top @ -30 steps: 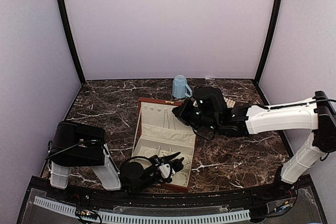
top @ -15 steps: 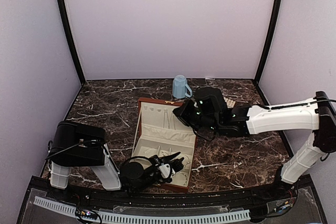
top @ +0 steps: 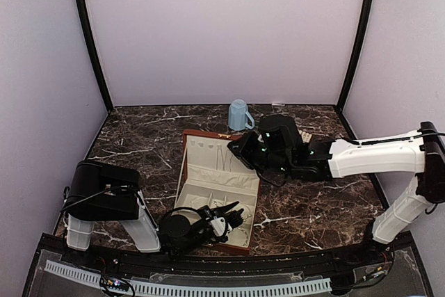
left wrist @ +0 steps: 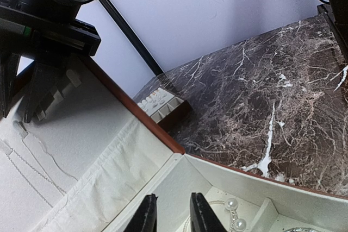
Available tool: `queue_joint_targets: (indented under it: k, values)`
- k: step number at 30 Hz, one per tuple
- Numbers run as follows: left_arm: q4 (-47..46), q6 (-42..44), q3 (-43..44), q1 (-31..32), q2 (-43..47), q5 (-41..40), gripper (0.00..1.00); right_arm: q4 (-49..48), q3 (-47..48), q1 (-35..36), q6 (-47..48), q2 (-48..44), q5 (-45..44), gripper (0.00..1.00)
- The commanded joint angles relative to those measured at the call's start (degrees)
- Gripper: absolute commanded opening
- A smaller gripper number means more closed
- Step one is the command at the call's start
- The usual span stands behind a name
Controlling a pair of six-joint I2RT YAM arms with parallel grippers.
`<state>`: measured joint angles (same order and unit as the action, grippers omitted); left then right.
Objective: Organize the mixed jewelry
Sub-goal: Hang the necklace on the earring holder, then pick up the compartment layer from the center of the board.
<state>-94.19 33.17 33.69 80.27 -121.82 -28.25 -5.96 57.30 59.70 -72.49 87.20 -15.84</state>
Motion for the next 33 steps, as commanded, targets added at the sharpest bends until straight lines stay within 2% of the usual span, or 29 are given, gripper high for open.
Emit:
queue_joint_targets:
  k: [1, 9, 15, 26, 33]
  values:
    - [2.59, -0.59, -0.91, 1.37, -2.87, -0.25, 0.24, 4.63, -0.61, -0.55, 0.28, -0.88, -2.8, 0.24]
    - [0.75, 0.35, -0.85, 1.38, -2.9, -1.99, 0.27, 7.3, -2.04, -0.6, 1.24, -3.02, -2.14, 0.29]
    - [-0.5, 1.86, 0.45, 1.38, -1.19, -2.98, 0.37, 9.79, -2.47, -0.55, 6.76, -5.45, 1.21, 0.31]
    - [11.32, 3.25, 7.29, 1.36, 5.3, -3.2, 0.45, 11.01, -6.52, -0.75, 19.71, -14.88, 5.11, 0.39]
    - [15.89, 3.8, 8.6, 1.24, 10.82, -6.1, 0.52, 18.83, -7.73, -2.98, 22.07, -21.85, -0.01, 0.41]
